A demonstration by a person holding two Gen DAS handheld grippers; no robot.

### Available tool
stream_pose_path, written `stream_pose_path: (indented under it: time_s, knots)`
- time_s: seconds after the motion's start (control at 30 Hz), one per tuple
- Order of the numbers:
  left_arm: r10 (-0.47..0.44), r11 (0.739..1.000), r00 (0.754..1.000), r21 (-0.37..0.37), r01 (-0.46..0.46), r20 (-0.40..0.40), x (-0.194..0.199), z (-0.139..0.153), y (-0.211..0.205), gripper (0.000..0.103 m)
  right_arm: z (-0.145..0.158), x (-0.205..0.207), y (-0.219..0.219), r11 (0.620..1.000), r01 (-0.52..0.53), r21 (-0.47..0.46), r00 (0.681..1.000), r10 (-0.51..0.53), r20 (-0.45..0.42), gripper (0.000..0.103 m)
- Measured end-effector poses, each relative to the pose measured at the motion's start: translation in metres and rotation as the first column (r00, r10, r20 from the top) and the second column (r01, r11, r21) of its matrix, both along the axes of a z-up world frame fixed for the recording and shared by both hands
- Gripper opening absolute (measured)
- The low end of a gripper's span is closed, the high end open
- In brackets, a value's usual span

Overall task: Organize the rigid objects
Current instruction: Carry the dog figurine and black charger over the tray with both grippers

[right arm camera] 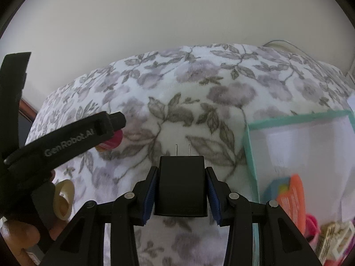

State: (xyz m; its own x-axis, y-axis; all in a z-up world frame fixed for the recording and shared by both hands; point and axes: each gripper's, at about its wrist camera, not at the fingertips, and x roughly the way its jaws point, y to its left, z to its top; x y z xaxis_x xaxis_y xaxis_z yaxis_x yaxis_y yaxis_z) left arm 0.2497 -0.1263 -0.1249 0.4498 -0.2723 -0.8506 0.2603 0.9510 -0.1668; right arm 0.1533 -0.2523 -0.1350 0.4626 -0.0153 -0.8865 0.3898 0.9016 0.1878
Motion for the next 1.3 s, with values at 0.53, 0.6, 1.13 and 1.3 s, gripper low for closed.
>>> stream_pose_path:
  time_s: [0.53,0.6,1.13,1.3]
  knots:
    - [0.08,0.99,0.996,-0.116,-0.076,0.027,-0.104,0.057,0.033,0.082,0.065,-0.079,0.029,0.999,0.023,-0.047,1.0,-0.022,0.021,0.044]
    - [0.096,0.985,0.995,-0.144,-0.091,0.025,-0.118,0.063,0.038,0.082,0.071,-0.093,0.032,0.999,0.029,-0.039,0.999,-0.028,0.027,0.044]
    - [0.121,0.984,0.989,-0.142,-0.109,0.084,-0.205,0.087,0.047,0.082,0.084,-0.165,0.046,0.995,0.098,-0.023,0.995,-0.098,0.035,0.044]
    - [0.123,0.984,0.989,-0.138,-0.111,0.081,-0.218,0.086,0.038,0.082,0.084,-0.176,0.038,0.992,0.124,-0.015,0.992,-0.123,0.038,0.044]
